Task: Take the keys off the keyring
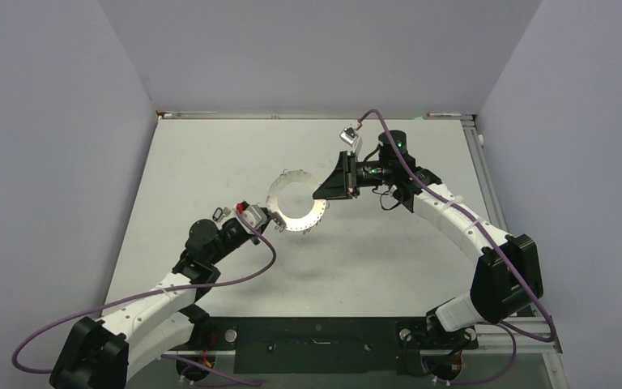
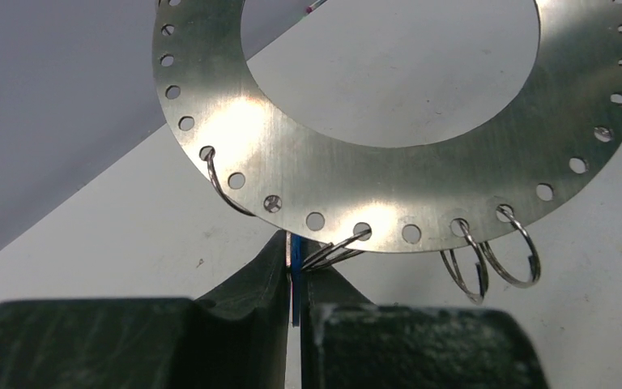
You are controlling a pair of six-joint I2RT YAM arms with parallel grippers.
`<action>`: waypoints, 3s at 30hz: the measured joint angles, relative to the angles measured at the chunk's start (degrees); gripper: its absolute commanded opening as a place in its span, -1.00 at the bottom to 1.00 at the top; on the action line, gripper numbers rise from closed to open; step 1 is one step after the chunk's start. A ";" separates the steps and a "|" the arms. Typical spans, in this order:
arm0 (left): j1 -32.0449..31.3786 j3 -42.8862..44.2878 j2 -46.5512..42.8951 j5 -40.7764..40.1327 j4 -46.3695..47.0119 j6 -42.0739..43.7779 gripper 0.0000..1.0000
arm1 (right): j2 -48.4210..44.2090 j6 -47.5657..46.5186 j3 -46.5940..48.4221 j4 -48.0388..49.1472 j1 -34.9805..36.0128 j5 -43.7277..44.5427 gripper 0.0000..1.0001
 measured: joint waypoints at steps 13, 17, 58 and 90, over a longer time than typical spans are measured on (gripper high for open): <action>0.72 4.63 -9.25 -0.85 -20.09 5.16 -1.00 | 0.00 -4.96 -0.79 -2.47 -1.66 1.20 -0.89; 0.72 9.03 -8.90 -1.92 -27.98 8.39 -1.00 | 0.00 -6.12 -2.43 -2.03 -2.12 2.21 -0.89; -6.01 26.40 0.52 -1.31 -55.58 66.86 -1.00 | -4.55 -21.38 -18.80 11.23 -2.32 2.51 0.42; -18.16 29.68 -7.85 0.28 -62.53 74.05 -1.00 | -8.35 -56.98 -5.07 -20.13 -2.73 -7.28 0.69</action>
